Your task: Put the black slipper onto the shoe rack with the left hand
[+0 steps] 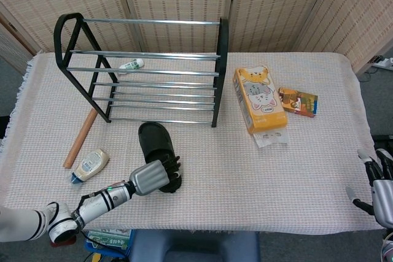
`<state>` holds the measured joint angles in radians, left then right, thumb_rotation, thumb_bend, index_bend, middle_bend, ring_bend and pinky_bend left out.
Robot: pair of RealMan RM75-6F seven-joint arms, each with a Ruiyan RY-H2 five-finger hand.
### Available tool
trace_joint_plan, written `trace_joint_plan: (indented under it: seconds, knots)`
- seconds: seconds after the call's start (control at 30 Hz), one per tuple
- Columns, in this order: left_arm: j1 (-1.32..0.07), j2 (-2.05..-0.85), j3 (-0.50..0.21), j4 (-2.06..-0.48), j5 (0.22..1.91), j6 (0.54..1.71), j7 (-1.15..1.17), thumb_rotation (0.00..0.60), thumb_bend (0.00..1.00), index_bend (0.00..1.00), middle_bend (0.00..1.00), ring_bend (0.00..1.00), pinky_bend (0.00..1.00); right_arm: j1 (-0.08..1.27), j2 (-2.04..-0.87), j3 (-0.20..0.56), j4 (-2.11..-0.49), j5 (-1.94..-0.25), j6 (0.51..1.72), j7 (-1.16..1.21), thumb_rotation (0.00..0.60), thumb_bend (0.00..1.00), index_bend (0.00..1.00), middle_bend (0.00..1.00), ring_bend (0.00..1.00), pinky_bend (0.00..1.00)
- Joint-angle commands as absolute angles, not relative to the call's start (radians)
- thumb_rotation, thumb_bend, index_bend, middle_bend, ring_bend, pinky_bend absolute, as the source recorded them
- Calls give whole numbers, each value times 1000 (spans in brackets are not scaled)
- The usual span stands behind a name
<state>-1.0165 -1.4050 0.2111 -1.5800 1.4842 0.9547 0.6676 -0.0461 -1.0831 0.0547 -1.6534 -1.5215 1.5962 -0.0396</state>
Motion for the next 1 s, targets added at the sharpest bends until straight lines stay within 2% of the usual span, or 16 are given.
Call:
trace_joint_plan:
  seconds: [0.03,0.67,0.93,1.0]
  knots:
    - [-1014,-1418,193,-1573,1489,934,678,600,171,148,142,71,248,-49,-1081,55,-1656,-1520,1600,-41,600,260,67,194,93,106]
    - [-1005,-1463,125,-1516,1460,804,707,600,171,163,142,67,248,-49,-1082,58,-1661,-1509,1595,-49,600,261,67,194,92,106]
    - [-1011,-1468,119,-1492,1518,783,628,600,171,252,143,83,248,-53,-1082,57,-1665,-1509,1600,-51,600,261,67,194,92,106]
    - [-1014,-1471,120,-1485,1549,788,594,600,171,301,173,122,248,-54,-1082,58,-1667,-1511,1602,-52,600,261,67,194,92,106]
